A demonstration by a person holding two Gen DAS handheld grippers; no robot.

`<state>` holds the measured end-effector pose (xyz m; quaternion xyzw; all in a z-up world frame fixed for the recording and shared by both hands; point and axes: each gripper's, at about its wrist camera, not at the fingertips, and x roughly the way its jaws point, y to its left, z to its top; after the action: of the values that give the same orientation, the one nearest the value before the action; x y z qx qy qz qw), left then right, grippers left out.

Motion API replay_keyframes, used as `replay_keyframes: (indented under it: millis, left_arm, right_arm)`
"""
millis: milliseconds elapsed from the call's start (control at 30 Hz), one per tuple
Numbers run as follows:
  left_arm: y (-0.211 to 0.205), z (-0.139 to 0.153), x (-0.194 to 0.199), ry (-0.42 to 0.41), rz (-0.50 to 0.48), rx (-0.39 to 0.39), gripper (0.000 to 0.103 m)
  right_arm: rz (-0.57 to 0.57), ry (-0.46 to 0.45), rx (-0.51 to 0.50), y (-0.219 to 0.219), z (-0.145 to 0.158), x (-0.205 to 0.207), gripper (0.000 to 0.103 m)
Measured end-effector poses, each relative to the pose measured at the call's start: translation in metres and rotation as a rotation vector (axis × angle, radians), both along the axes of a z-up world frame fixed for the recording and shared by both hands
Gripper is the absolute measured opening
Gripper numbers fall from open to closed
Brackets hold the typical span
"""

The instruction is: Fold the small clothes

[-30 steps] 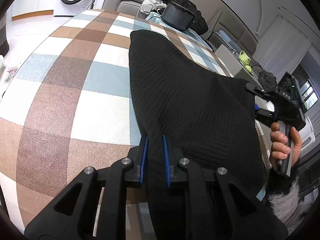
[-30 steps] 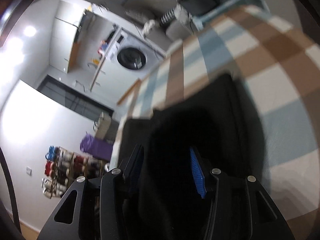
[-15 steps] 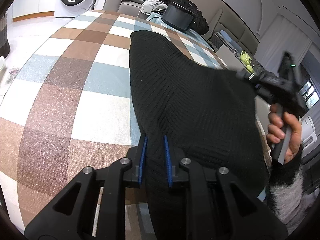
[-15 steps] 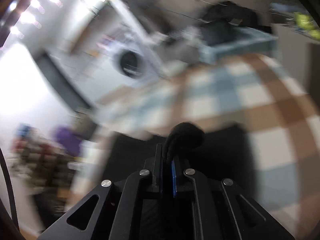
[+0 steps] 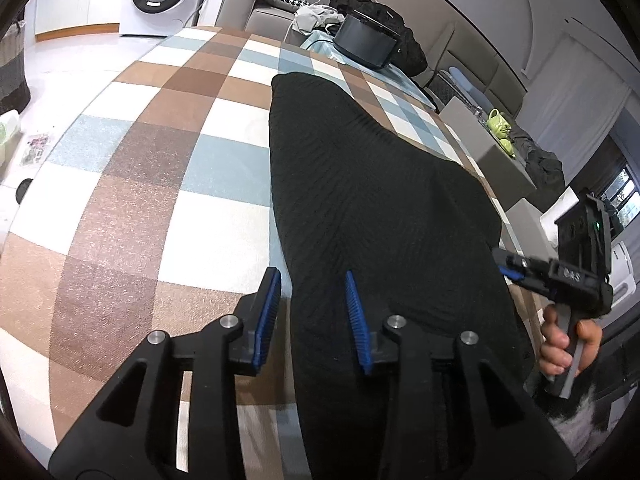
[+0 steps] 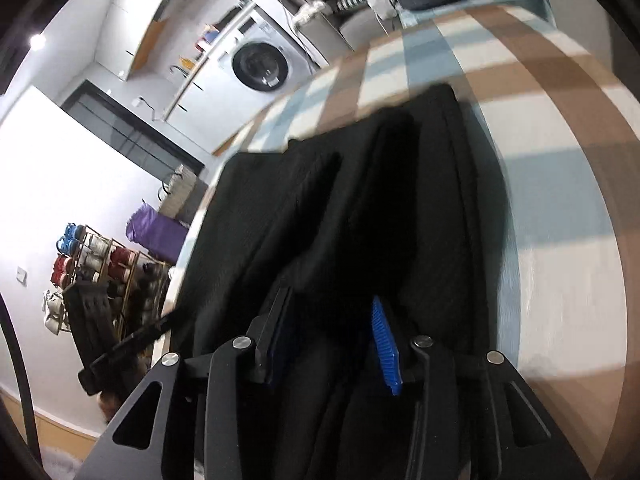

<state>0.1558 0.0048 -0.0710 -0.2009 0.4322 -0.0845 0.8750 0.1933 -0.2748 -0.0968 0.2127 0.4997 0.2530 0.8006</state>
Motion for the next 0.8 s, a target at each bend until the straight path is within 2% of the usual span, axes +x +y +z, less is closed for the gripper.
replay_keyframes:
  millis: [133,233,267,367,467,567,667,733,767,800]
  left_arm:
    - [0.001,0.006,-0.005,-0.023,0.012,-0.006,0.036]
    - [-0.001,0.007,-0.006,-0.024,0.008,0.004,0.036]
    - [-0.003,0.008,-0.006,-0.023,0.005,0.003,0.036]
    - [-0.007,0.008,-0.007,-0.021,-0.007,0.003,0.036]
    - [-0.011,0.014,-0.011,-0.035,-0.013,0.018,0.036]
    - [-0.012,0.015,-0.014,-0.043,-0.011,0.017,0.036]
    - [-0.015,0.013,-0.013,-0.032,-0.022,0.025,0.036]
    - [-0.016,0.013,-0.013,-0.032,-0.023,0.032,0.036]
    - [-0.016,0.013,-0.013,-0.032,-0.025,0.033,0.036]
    - [-0.016,0.013,-0.013,-0.033,-0.026,0.032,0.037]
  right_arm:
    - [0.030,0.039,0.045,-0.005,0.000,-0.027,0.039]
    - [0.061,0.038,0.049,-0.004,-0.002,-0.051,0.039]
    - [0.049,0.024,0.045,-0.004,-0.002,-0.059,0.034]
    - [0.019,-0.010,0.000,0.000,0.002,-0.066,0.006]
    - [0.064,-0.062,0.057,-0.002,0.017,-0.081,0.005]
    - [0.053,-0.034,-0.006,-0.007,0.023,-0.089,0.005]
    - [0.050,0.015,-0.114,-0.008,0.007,-0.093,0.005]
    - [0.047,0.001,-0.089,-0.009,0.005,-0.089,0.011]
    - [0.049,-0.020,-0.090,-0.008,0.007,-0.090,0.021]
    - [0.046,-0.054,-0.095,-0.007,0.011,-0.088,0.036]
